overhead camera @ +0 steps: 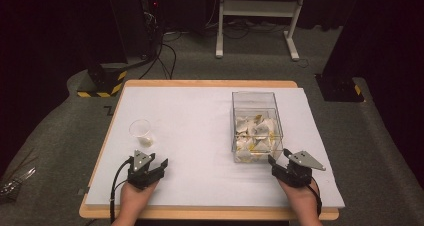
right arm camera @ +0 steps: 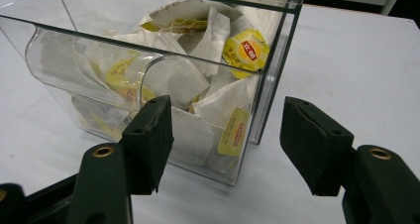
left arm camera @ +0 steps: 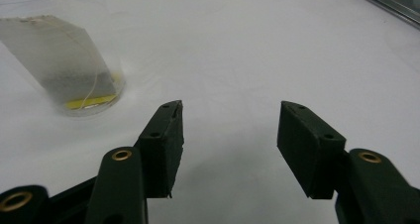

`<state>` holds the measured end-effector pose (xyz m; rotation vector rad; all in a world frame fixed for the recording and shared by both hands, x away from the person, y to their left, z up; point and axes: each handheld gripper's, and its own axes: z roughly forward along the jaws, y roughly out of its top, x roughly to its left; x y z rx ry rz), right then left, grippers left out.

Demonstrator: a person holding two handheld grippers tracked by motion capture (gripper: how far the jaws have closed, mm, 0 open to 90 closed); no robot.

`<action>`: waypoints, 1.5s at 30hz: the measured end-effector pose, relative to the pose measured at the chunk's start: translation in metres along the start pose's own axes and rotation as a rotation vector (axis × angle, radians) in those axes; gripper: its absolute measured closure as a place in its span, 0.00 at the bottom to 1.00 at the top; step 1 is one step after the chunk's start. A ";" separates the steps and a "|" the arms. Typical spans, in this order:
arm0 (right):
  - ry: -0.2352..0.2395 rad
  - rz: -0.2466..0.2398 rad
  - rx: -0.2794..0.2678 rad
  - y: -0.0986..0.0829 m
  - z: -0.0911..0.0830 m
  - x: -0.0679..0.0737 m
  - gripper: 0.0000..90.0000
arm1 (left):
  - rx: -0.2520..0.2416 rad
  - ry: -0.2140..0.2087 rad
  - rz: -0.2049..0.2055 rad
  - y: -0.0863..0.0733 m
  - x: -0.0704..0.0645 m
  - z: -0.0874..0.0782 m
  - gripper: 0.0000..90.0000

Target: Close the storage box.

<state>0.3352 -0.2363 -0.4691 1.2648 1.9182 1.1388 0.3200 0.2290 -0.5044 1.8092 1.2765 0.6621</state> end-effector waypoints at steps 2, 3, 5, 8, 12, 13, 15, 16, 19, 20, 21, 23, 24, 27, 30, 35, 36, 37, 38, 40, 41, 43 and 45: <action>-0.003 0.004 -0.001 0.001 0.003 -0.001 0.42 | -0.001 -0.001 0.000 0.000 0.000 0.000 0.49; -0.003 0.005 -0.003 0.002 0.006 -0.002 0.42 | 0.000 0.000 0.000 0.000 0.000 0.000 0.48; -0.007 0.008 -0.002 0.003 0.007 -0.002 0.42 | 0.002 0.000 -0.001 0.000 0.000 0.000 0.48; -0.012 0.009 -0.005 0.005 0.011 -0.003 0.41 | 0.002 0.001 0.000 0.000 0.000 0.000 0.48; -0.022 0.016 -0.004 0.008 0.018 -0.004 0.41 | 0.003 0.000 -0.001 0.000 0.000 0.000 0.48; -0.025 0.017 -0.006 0.008 0.020 -0.005 0.41 | 0.004 0.000 0.000 0.000 0.000 0.000 0.48; -0.028 0.021 -0.007 0.010 0.023 -0.006 0.41 | 0.005 0.001 0.000 0.000 0.000 0.000 0.48; -0.030 0.022 -0.007 0.011 0.025 -0.006 0.41 | 0.006 0.001 0.001 0.000 0.000 0.001 0.48; -0.036 0.030 -0.007 0.013 0.029 -0.007 0.41 | 0.007 0.000 0.001 0.000 -0.001 0.001 0.48; -0.038 0.029 -0.009 0.013 0.031 -0.008 0.41 | 0.007 -0.001 0.000 0.000 -0.001 0.001 0.48; -0.040 0.033 -0.007 0.014 0.032 -0.008 0.41 | 0.007 -0.001 0.000 0.000 -0.001 0.001 0.48; -0.051 0.031 -0.004 0.015 0.035 -0.009 0.41 | 0.008 -0.001 0.003 0.000 -0.001 0.001 0.48; -0.053 0.028 -0.006 0.016 0.037 -0.009 0.41 | 0.008 -0.001 0.004 0.000 -0.001 0.001 0.48; -0.064 0.039 -0.009 0.018 0.043 -0.010 0.41 | 0.008 -0.002 0.005 0.000 -0.001 0.001 0.47; -0.067 0.041 -0.010 0.019 0.045 -0.011 0.41 | 0.011 -0.003 0.006 0.000 -0.001 0.001 0.48; -0.073 0.048 -0.007 0.021 0.052 -0.012 0.41 | 0.017 -0.005 0.010 0.001 -0.001 0.002 0.47; -0.077 0.051 -0.006 0.021 0.053 -0.012 0.41 | 0.018 -0.005 0.012 0.001 -0.001 0.002 0.47; -0.081 0.061 -0.006 0.021 0.055 -0.012 0.41 | 0.018 -0.006 0.011 0.001 -0.001 0.002 0.47; -0.082 0.064 -0.004 0.021 0.056 -0.012 0.41 | 0.018 -0.006 0.012 0.001 -0.001 0.002 0.47; -0.084 0.063 -0.004 0.021 0.057 -0.012 0.41 | 0.019 -0.006 0.012 0.001 -0.001 0.002 0.47; -0.085 0.066 -0.003 0.021 0.057 -0.012 0.41 | 0.018 -0.006 0.015 0.001 -0.001 0.002 0.47; -0.084 0.063 -0.003 0.021 0.058 -0.012 0.41 | 0.020 -0.005 0.020 0.001 -0.001 0.002 0.47; -0.084 0.065 -0.003 0.021 0.058 -0.012 0.41 | 0.024 -0.007 0.018 0.001 -0.002 0.002 0.47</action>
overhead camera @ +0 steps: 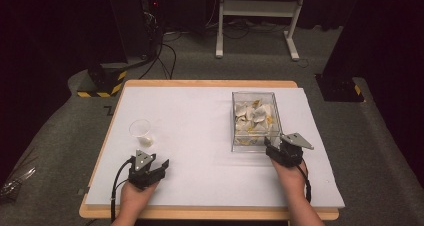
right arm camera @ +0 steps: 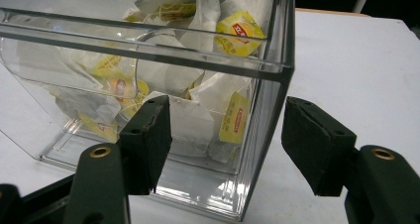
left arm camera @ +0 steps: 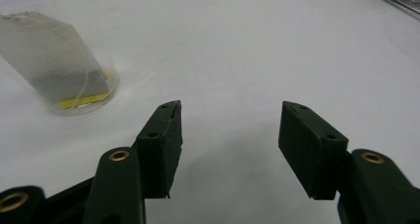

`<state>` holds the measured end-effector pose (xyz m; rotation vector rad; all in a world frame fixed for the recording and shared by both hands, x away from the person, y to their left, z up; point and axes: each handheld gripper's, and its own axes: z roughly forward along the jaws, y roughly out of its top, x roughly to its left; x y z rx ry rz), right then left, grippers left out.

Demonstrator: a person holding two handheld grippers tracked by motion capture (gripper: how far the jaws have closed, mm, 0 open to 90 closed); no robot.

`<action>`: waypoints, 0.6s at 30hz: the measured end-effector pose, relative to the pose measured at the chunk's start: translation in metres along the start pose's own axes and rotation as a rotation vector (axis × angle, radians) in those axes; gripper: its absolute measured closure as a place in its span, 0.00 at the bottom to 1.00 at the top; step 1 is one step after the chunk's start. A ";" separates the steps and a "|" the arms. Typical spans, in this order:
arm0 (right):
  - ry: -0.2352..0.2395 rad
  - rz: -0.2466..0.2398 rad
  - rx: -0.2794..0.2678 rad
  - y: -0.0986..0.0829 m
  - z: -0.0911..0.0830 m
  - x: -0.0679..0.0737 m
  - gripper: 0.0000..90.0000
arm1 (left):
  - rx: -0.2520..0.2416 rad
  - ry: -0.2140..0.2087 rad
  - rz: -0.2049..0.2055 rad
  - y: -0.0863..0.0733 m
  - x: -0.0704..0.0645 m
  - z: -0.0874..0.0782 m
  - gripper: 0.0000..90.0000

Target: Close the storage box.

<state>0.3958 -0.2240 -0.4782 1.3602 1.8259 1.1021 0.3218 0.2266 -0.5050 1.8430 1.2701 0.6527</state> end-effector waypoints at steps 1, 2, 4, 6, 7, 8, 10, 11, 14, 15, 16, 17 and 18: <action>0.000 -0.001 0.001 0.000 0.000 0.000 0.41 | 0.001 -0.001 0.000 0.000 0.000 0.000 0.47; -0.004 -0.003 0.003 0.000 0.000 0.000 0.42 | 0.002 -0.002 0.000 0.000 0.000 0.000 0.47; -0.006 -0.010 0.008 -0.001 -0.002 -0.001 0.42 | 0.002 -0.002 0.000 0.000 0.000 0.000 0.47; -0.003 -0.015 0.015 -0.004 -0.007 -0.003 0.42 | 0.007 -0.004 0.003 0.000 0.000 0.000 0.47; -0.003 -0.015 0.015 -0.004 -0.007 -0.003 0.42 | 0.008 -0.004 0.003 0.000 0.000 0.001 0.47; -0.002 -0.017 0.018 -0.006 -0.009 -0.003 0.42 | 0.009 -0.005 0.002 0.000 0.000 0.001 0.47; 0.000 -0.025 0.019 -0.009 -0.014 -0.006 0.43 | 0.011 -0.005 0.006 0.000 0.000 0.001 0.47; -0.002 -0.026 0.026 -0.013 -0.018 -0.009 0.43 | 0.011 -0.004 0.007 0.000 -0.001 0.001 0.47; -0.005 -0.027 0.042 -0.018 -0.022 -0.014 0.43 | 0.015 -0.005 0.007 0.001 -0.001 0.001 0.46; -0.009 -0.026 0.052 -0.020 -0.023 -0.017 0.43 | 0.017 -0.006 0.005 0.001 -0.001 0.002 0.46; -0.016 -0.028 0.060 -0.023 -0.025 -0.020 0.43 | 0.019 -0.006 0.008 0.001 -0.001 0.002 0.46; -0.020 -0.028 0.068 -0.026 -0.026 -0.024 0.43 | 0.022 -0.007 0.009 0.001 -0.001 0.002 0.46; -0.025 -0.023 0.076 -0.028 -0.028 -0.027 0.43 | 0.027 -0.008 0.013 0.001 0.000 0.002 0.46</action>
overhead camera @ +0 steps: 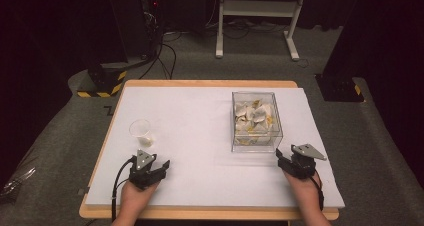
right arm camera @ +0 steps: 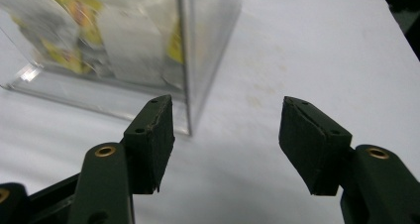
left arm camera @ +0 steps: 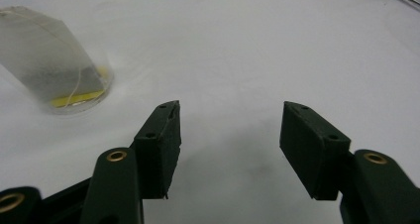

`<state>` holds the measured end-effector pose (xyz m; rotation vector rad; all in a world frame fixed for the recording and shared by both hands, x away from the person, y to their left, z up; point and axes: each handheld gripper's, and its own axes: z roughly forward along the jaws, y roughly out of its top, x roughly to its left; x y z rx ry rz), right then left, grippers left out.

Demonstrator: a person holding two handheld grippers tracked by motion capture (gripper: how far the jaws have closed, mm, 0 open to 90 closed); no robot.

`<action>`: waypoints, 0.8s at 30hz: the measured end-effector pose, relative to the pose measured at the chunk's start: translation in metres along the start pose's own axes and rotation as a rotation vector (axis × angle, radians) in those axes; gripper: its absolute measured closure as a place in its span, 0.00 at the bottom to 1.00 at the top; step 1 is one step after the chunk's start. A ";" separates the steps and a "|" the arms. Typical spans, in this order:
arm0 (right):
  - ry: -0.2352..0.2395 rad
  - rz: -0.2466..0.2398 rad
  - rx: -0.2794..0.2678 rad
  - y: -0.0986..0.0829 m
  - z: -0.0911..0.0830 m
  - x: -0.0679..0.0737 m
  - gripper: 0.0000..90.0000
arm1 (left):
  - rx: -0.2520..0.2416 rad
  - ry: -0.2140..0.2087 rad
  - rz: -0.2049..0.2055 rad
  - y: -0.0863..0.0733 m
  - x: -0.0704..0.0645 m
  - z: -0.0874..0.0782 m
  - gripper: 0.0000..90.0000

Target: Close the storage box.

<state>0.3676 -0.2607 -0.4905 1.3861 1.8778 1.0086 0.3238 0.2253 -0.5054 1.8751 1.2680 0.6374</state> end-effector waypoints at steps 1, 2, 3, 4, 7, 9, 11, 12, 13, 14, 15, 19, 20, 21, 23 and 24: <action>-0.005 0.003 0.009 -0.003 -0.001 -0.003 0.43 | 0.000 0.001 0.002 0.000 0.000 0.001 0.46; -0.008 0.000 0.018 -0.006 -0.003 -0.006 0.43 | 0.005 -0.004 -0.002 0.000 0.000 0.001 0.45; -0.012 0.001 0.030 -0.009 -0.005 -0.010 0.43 | 0.011 -0.006 -0.003 0.000 0.000 0.001 0.45; -0.013 0.002 0.036 -0.011 -0.006 -0.012 0.43 | 0.018 -0.007 0.001 0.001 0.000 0.002 0.44; -0.026 -0.014 0.062 -0.015 -0.014 -0.016 0.43 | 0.032 -0.011 0.008 0.001 0.000 0.003 0.43; -0.039 -0.040 0.087 -0.018 -0.016 -0.018 0.43 | 0.039 -0.013 0.013 0.001 -0.001 0.004 0.43; -0.046 -0.053 0.111 -0.021 -0.018 -0.020 0.43 | 0.053 -0.017 0.016 0.002 -0.001 0.005 0.42; -0.051 -0.053 0.115 -0.022 -0.019 -0.020 0.43 | 0.060 -0.017 0.019 0.002 -0.002 0.006 0.41; -0.054 -0.060 0.128 -0.022 -0.019 -0.021 0.43 | 0.069 -0.020 0.025 0.002 -0.002 0.007 0.40; -0.042 -0.064 0.152 -0.023 -0.018 -0.022 0.40 | 0.079 -0.024 0.027 0.003 -0.002 0.008 0.40; -0.029 -0.061 0.175 -0.023 -0.016 -0.022 0.40 | 0.085 -0.027 0.030 0.003 -0.002 0.008 0.40; 0.008 -0.014 0.180 -0.023 -0.015 -0.028 0.39 | 0.089 -0.030 0.034 0.003 -0.004 0.008 0.38; 0.015 -0.004 0.175 -0.023 -0.015 -0.029 0.38 | 0.089 -0.033 0.034 0.003 -0.004 0.008 0.38; 0.017 -0.004 0.177 -0.023 -0.015 -0.029 0.38 | 0.090 -0.039 0.032 0.003 -0.003 0.008 0.37; 0.008 -0.020 0.178 -0.023 -0.015 -0.027 0.38 | 0.088 -0.042 0.028 0.003 -0.002 0.008 0.37; 0.000 -0.027 0.175 -0.024 -0.015 -0.026 0.37 | 0.089 -0.046 0.026 0.003 -0.002 0.008 0.37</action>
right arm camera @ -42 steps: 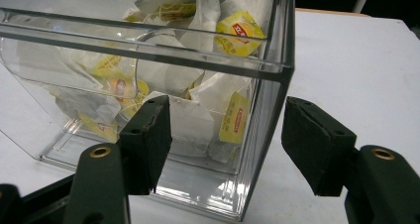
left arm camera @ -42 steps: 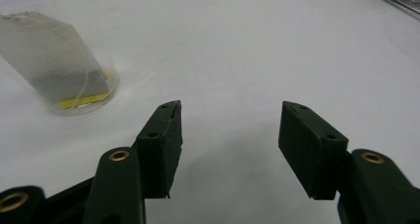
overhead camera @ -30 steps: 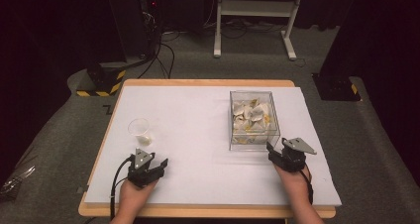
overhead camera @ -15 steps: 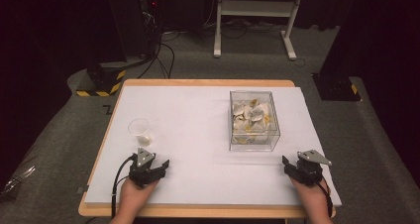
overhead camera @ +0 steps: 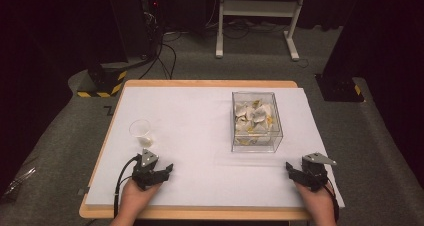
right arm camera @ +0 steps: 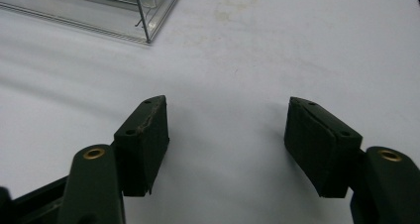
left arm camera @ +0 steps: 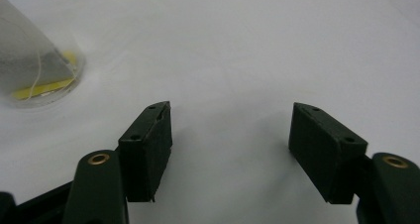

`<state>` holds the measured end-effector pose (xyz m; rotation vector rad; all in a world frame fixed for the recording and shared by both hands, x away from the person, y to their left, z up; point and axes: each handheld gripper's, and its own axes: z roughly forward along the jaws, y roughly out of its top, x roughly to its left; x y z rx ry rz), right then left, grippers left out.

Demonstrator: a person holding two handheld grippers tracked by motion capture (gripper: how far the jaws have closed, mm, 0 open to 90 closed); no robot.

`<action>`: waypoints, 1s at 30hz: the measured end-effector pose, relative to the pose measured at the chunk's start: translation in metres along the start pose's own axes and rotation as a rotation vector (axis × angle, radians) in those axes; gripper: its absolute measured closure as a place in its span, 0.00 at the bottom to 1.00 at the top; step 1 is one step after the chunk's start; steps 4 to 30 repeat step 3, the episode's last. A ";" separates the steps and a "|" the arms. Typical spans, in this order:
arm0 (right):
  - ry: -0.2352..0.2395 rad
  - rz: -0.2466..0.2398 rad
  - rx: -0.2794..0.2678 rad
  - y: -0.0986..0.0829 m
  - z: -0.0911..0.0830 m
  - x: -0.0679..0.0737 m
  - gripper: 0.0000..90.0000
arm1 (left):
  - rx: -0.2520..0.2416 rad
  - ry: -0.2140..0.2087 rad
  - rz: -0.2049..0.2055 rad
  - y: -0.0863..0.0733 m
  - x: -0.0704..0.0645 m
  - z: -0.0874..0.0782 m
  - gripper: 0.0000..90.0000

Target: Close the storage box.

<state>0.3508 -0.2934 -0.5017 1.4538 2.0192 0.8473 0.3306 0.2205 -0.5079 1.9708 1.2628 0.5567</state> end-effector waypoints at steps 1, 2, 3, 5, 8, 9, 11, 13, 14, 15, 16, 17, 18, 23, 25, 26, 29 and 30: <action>-0.009 -0.004 0.001 0.000 0.000 0.001 0.36 | -0.001 -0.001 -0.002 0.000 0.000 0.000 0.37; -0.010 -0.004 0.001 0.000 0.000 0.001 0.36 | -0.001 -0.002 -0.002 0.000 0.000 0.000 0.37; -0.007 0.000 0.000 0.000 0.000 0.000 0.35 | 0.000 -0.003 0.000 0.000 0.000 0.000 0.37; -0.007 0.000 0.000 0.000 0.000 0.000 0.35 | 0.000 -0.003 0.000 0.000 0.000 0.000 0.37; -0.007 0.000 0.000 0.000 0.000 0.000 0.35 | 0.000 -0.003 0.000 0.000 0.000 0.000 0.37; -0.007 0.000 0.000 0.000 0.000 0.000 0.35 | 0.000 -0.003 0.000 0.000 0.000 0.000 0.37; -0.007 0.000 0.000 0.000 0.000 0.000 0.35 | 0.000 -0.003 0.000 0.000 0.000 0.000 0.37; -0.007 0.000 0.000 0.000 0.000 0.000 0.35 | 0.000 -0.003 0.000 0.000 0.000 0.000 0.37; -0.007 0.000 0.000 0.000 0.000 0.000 0.35 | 0.000 -0.003 0.000 0.000 0.000 0.000 0.37; -0.007 0.000 0.000 0.000 0.000 0.000 0.35 | 0.000 -0.003 0.000 0.000 0.000 0.000 0.37; -0.007 0.000 0.000 0.000 0.000 0.000 0.35 | 0.000 -0.003 0.000 0.000 0.000 0.000 0.37; -0.007 0.000 0.000 0.000 0.000 0.000 0.35 | 0.000 -0.003 0.000 0.000 0.000 0.000 0.37; -0.007 0.000 0.000 0.000 0.000 0.000 0.35 | 0.000 -0.003 0.000 0.000 0.000 0.000 0.37; -0.007 0.000 0.000 0.000 0.000 0.000 0.35 | 0.000 -0.003 0.000 0.000 0.000 0.000 0.37; -0.007 0.000 0.000 0.000 0.000 0.000 0.35 | 0.000 -0.003 0.000 0.000 0.000 0.000 0.37; -0.007 0.000 0.000 0.000 0.000 0.000 0.35 | 0.000 -0.003 0.000 0.000 0.000 0.000 0.37; -0.007 0.000 0.000 0.000 0.000 0.000 0.35 | 0.000 -0.003 0.000 0.000 0.000 0.000 0.37; -0.007 0.000 0.000 0.000 0.000 0.000 0.35 | 0.000 -0.003 0.000 0.000 0.000 0.000 0.37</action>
